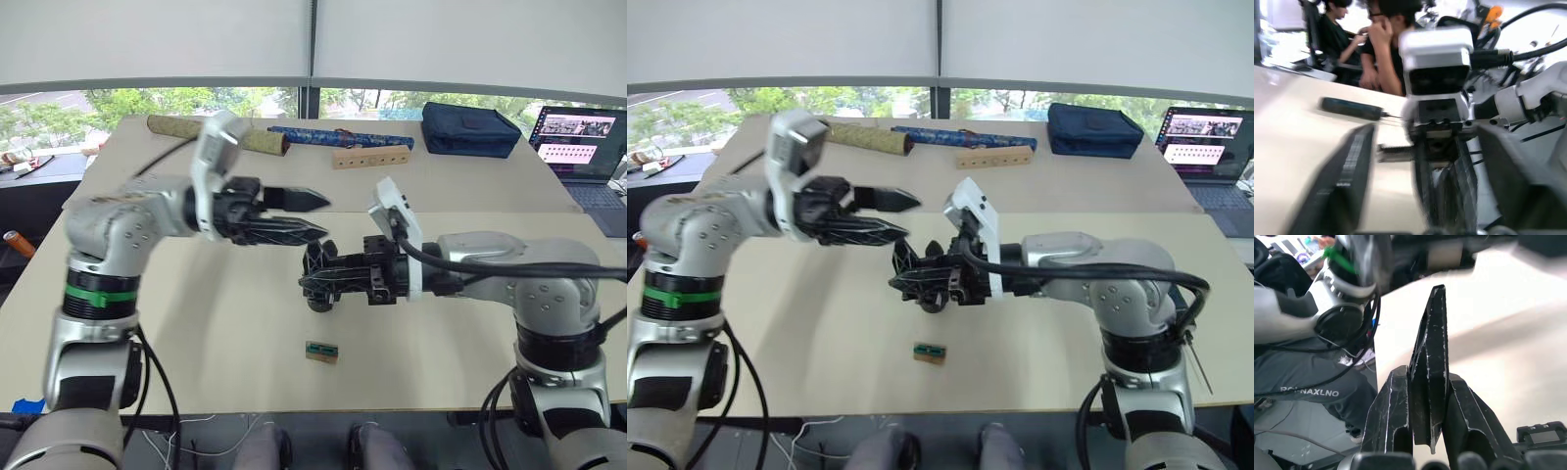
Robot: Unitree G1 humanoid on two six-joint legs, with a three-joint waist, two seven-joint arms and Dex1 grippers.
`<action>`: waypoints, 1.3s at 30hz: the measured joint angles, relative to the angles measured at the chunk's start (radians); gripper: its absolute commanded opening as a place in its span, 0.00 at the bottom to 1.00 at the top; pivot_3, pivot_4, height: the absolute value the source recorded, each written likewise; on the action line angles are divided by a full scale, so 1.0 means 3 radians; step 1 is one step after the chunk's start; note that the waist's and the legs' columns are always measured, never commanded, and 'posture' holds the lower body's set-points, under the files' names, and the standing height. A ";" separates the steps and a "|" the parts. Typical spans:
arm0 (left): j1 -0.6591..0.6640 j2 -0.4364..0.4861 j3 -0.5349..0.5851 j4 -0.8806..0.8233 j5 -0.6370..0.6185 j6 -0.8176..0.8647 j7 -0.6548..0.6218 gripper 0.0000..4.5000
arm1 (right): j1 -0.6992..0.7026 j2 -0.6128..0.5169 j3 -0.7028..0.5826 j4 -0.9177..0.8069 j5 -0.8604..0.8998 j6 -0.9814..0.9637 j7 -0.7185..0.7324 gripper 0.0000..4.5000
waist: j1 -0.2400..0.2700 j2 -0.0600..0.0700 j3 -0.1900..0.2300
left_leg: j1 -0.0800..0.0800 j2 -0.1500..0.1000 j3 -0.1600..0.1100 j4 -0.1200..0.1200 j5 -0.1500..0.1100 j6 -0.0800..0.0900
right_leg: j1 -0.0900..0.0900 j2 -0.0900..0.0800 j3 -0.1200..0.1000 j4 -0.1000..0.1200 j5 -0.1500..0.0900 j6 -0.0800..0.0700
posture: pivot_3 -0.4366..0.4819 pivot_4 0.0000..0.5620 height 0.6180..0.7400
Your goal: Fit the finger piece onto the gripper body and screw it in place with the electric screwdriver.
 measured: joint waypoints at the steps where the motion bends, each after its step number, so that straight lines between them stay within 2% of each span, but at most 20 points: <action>1: 0.0029 0.0091 0.0007 0.0081 0.0139 -0.0219 -0.0101 1.00 | 0.0073 -0.0030 -0.0045 -0.0027 -0.0036 -0.0101 0.0044 0.10 | -0.0005 0.0000 0.0000 | 0.0000 -0.0003 0.0001 -0.0001 0.0000 0.0000 | 0.0000 0.0001 -0.0001 -0.0001 0.0000 0.0000 | 0.48 0.27 1.00; 4: 0.0252 0.0337 -0.0032 0.0442 0.0628 -0.1013 -0.0473 1.00 | 0.0321 -0.0150 -0.0109 -0.0115 -0.0256 -0.0467 0.0213 0.10 | -0.0015 0.0000 0.0000 | 0.0003 -0.0004 0.0004 -0.0003 0.0000 0.0000 | 0.0000 0.0001 -0.0001 0.0000 0.0000 -0.0001 | 0.48 0.27 1.00; 6: 0.0411 0.0374 -0.0066 0.0784 0.0948 -0.1596 -0.0607 1.00 | 0.0556 -0.0209 -0.0094 -0.0149 -0.0520 -0.0845 0.0395 0.10 | -0.0007 0.0000 0.0000 | 0.0003 -0.0004 0.0005 -0.0002 0.0000 0.0000 | 0.0001 0.0001 -0.0001 -0.0002 -0.0001 0.0000 | 0.48 0.27 1.00; 8: 0.0577 0.0370 -0.0097 0.1169 0.1245 -0.2181 -0.0689 1.00 | 0.0795 -0.0175 -0.0075 -0.0131 -0.0784 -0.1306 0.0633 0.10 | 0.0008 0.0000 0.0000 | -0.0002 -0.0004 0.0006 0.0002 -0.0001 0.0002 | 0.0000 0.0001 -0.0001 -0.0004 0.0000 0.0000 | 0.48 0.27 1.00; 13: 0.0849 0.0151 -0.0193 0.1501 0.1624 -0.2873 -0.0713 1.00 | 0.1033 -0.0058 -0.0072 0.0125 -0.1179 -0.2111 0.0993 0.10 | 0.0042 0.0000 0.0000 | -0.0007 -0.0001 0.0005 0.0011 -0.0007 0.0011 | 0.0003 -0.0002 -0.0003 -0.0007 0.0000 0.0000 | 0.48 0.27 1.00; 18: 0.1025 -0.0132 -0.0373 0.1687 0.1900 -0.3181 -0.0570 1.00 | 0.1224 -0.0012 -0.0058 0.0337 -0.1434 -0.2601 0.1249 0.10 | 0.0028 0.0000 0.0000 | -0.0006 -0.0001 0.0006 0.0011 -0.0008 0.0013 | 0.0003 -0.0002 -0.0002 -0.0006 0.0000 0.0000 | 0.48 0.27 1.00; 23: 0.1002 -0.0580 -0.0467 0.1867 0.2084 -0.3325 -0.0235 1.00 | 0.1286 -0.0007 0.0008 0.0358 -0.1572 -0.2856 0.1377 0.10 | 0.0024 -0.0001 0.0001 | -0.0003 -0.0001 0.0006 0.0012 -0.0008 0.0013 | 0.0004 -0.0002 -0.0002 -0.0001 0.0000 0.0000 | 0.48 0.27 1.00; 34: 0.0806 -0.1158 -0.0668 0.2199 0.2338 -0.3516 0.0027 1.00 | 0.1346 -0.0024 0.0052 0.0364 -0.1634 -0.2855 0.1371 0.10 | 0.0025 -0.0002 0.0001 | -0.0003 -0.0001 0.0004 0.0013 -0.0008 0.0014 | 0.0004 -0.0003 -0.0002 0.0000 0.0000 0.0000 | 0.48 0.27 1.00; 39: 0.0717 -0.1241 -0.0735 0.2262 0.2415 -0.3566 0.0061 1.00 | 0.1336 -0.0007 0.0156 0.0364 -0.1696 -0.2855 0.1360 0.10 | 0.0021 -0.0002 0.0001 | -0.0002 0.0000 0.0004 0.0012 -0.0008 0.0014 | 0.0004 -0.0003 -0.0002 0.0000 0.0000 0.0000 | 0.48 0.27 1.00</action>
